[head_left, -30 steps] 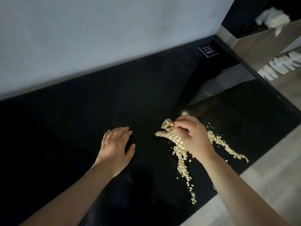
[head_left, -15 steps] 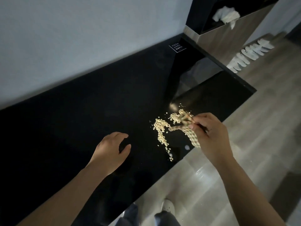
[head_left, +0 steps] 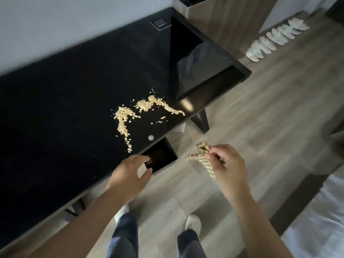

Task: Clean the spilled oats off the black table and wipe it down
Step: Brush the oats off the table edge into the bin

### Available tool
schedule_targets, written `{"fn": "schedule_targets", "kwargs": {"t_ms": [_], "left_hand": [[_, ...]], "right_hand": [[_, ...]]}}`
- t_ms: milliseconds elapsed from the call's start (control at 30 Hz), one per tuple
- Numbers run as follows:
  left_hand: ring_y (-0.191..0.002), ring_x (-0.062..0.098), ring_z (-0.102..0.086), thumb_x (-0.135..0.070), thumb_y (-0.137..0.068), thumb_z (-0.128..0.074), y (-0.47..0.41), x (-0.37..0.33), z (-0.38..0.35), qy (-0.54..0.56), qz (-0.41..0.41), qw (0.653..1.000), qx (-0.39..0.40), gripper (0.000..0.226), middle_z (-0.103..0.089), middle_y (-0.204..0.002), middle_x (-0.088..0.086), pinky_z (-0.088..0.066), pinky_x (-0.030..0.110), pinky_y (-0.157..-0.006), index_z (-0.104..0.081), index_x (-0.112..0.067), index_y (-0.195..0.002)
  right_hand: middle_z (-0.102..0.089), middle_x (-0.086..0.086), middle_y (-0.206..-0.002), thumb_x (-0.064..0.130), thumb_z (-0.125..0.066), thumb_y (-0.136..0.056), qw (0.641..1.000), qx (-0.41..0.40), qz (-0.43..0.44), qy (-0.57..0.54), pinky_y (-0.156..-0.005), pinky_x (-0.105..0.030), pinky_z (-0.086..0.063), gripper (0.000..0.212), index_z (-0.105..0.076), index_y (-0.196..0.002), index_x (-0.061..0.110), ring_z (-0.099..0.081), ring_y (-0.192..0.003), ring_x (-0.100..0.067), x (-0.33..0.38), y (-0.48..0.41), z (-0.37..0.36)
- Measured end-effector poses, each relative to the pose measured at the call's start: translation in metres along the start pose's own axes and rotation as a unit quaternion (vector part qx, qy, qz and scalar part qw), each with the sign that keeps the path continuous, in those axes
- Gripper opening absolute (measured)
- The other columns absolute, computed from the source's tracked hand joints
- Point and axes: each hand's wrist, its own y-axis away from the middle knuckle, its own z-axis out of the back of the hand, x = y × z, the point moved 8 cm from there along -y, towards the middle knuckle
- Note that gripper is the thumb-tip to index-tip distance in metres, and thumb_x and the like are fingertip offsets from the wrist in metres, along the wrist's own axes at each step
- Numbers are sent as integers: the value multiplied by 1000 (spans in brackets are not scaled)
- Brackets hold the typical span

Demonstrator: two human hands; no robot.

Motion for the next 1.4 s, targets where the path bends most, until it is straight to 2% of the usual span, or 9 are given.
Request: {"fn": "schedule_targets", "kwargs": {"t_ms": [233, 400, 633, 767, 933, 1133, 1200, 1300, 1400], "left_hand": [[-111, 12, -54, -34, -91, -57, 12, -16, -80, -17, 70, 997, 4, 36, -57, -124, -8, -43, 27, -89, -57, -26, -125], [-108, 16, -56, -31, -91, -56, 2, 10, -117, -18, 116, 993, 16, 32, -58, -123, -5, -45, 30, -90, -59, -25, -123], [-107, 16, -58, -37, -90, -56, -38, 113, -199, 2, 219, 975, 36, 34, -60, -122, -6, -49, 30, -82, -56, -25, -123], [-106, 22, -59, -39, -89, -57, -64, 179, -256, -12, 257, 965, 50, 44, -57, -128, 0, -51, 32, -82, -52, -21, -128], [-99, 30, -61, -42, -90, -55, -98, 251, -312, 38, 337, 941, 19, 48, -61, -125, 5, -52, 32, -79, -51, -15, -130], [-85, 31, -62, -62, -85, -48, -152, 323, -362, 67, 367, 928, -16, 67, -63, -113, 15, -44, 27, -59, -53, -10, -127], [-85, 30, -63, -66, -81, -49, -172, 342, -372, 106, 366, 924, -42, 70, -63, -111, 14, -52, 31, -64, -54, -10, -124], [-85, 29, -64, -60, -84, -54, -197, 349, -380, 164, 347, 920, -76, 63, -60, -108, 13, -58, 46, -75, -52, -11, -124], [-81, 29, -60, -46, -90, -55, -215, 347, -380, 153, 324, 928, -99, 47, -58, -101, 11, -56, 41, -64, -50, -10, -121]], "right_hand": [[-62, 7, -93, 5, -66, -85, 997, 75, 10, 30, -74, -20, -48, 17, -71, -100, 12, -61, -85, -14, -85, 3, 2], [-60, 10, -91, 12, -67, -86, 992, 112, -13, 49, -67, -5, -38, 14, -71, -100, 13, -60, -81, -9, -141, 3, -19], [-64, 3, -90, 11, -68, -85, 991, 123, -24, 40, -69, -20, -47, 12, -71, -97, 11, -61, -81, -13, -226, 3, -92], [-65, 5, -90, 9, -68, -86, 993, 109, -42, 7, -68, -11, -46, 13, -72, -98, 10, -62, -81, -8, -279, 7, -146], [-66, 2, -90, 10, -68, -86, 994, 94, -59, -16, -70, -16, -46, 12, -72, -97, 10, -62, -81, -12, -336, 12, -213], [-66, 3, -90, 9, -68, -85, 992, 105, -56, -39, -70, -16, -46, 11, -72, -96, 10, -61, -81, -8, -386, 11, -283], [-66, 5, -89, 7, -67, -86, 992, 97, -60, -52, -66, -15, -45, 9, -72, -92, 11, -60, -79, -8, -398, 8, -298], [-65, 6, -88, 7, -66, -87, 988, 104, -82, -84, -56, -19, -45, 10, -71, -90, 15, -60, -72, -5, -413, 7, -318], [-65, 8, -88, 7, -66, -87, 987, 104, -89, -84, -58, -16, -45, 10, -72, -92, 14, -60, -74, -3, -424, 7, -331]]}}
